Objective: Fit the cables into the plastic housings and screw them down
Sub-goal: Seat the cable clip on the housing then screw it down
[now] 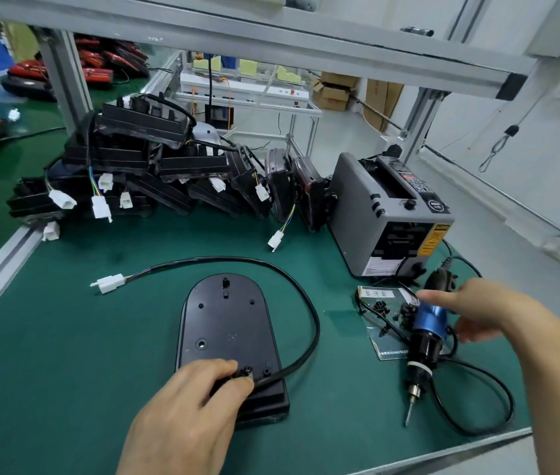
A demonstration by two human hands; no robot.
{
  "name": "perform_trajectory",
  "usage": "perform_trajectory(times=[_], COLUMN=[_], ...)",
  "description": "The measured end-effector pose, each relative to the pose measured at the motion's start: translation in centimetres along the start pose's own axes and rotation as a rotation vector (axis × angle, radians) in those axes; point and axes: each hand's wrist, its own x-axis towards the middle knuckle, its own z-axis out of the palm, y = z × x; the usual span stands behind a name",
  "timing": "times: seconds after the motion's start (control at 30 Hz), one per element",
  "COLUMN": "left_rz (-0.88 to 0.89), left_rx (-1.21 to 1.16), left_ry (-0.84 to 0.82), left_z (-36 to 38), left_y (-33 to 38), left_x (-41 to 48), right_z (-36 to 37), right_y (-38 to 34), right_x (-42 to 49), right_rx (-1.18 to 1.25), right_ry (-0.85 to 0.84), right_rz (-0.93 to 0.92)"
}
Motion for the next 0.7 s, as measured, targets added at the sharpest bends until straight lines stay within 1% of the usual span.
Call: perform_trajectory(times=[0.13,0.4,0.5,0.53,0.6,0.7], left_rz=[0.006,-0.012,-0.011,-0.012,-0.01,-0.007], left_rx=[0.005,0.019,0.019,0.017,0.017,0.029], left_ry=[0.0,-0.02,-0.023,-0.024,-0.023,-0.021], left_z=[0.0,0.1,0.2,0.2,0.2,0.2], left_y=[-0.1,-0.2,-0.3,-0.3,-0.3,-0.3], left_x=[0.0,-0.1,-0.2,-0.2,-0.2,-0.3], right_z=[1.5,1.9,1.5,1.4,1.4,1.7], right_y=[-0.4,0.7,1.8,2.1,2.8,2.9], right_x=[0.5,0.9,0.6,0.5,0.2,-0.4], right_rx=[0.205,0.476,0.542,0.599,0.804,1.264], right_ry=[-0.051,-0.101,-0.066,-0.056,-0.056,-0.063], right_rz=[0.027,0.041,0.013,0.002,-0.017,-0.063])
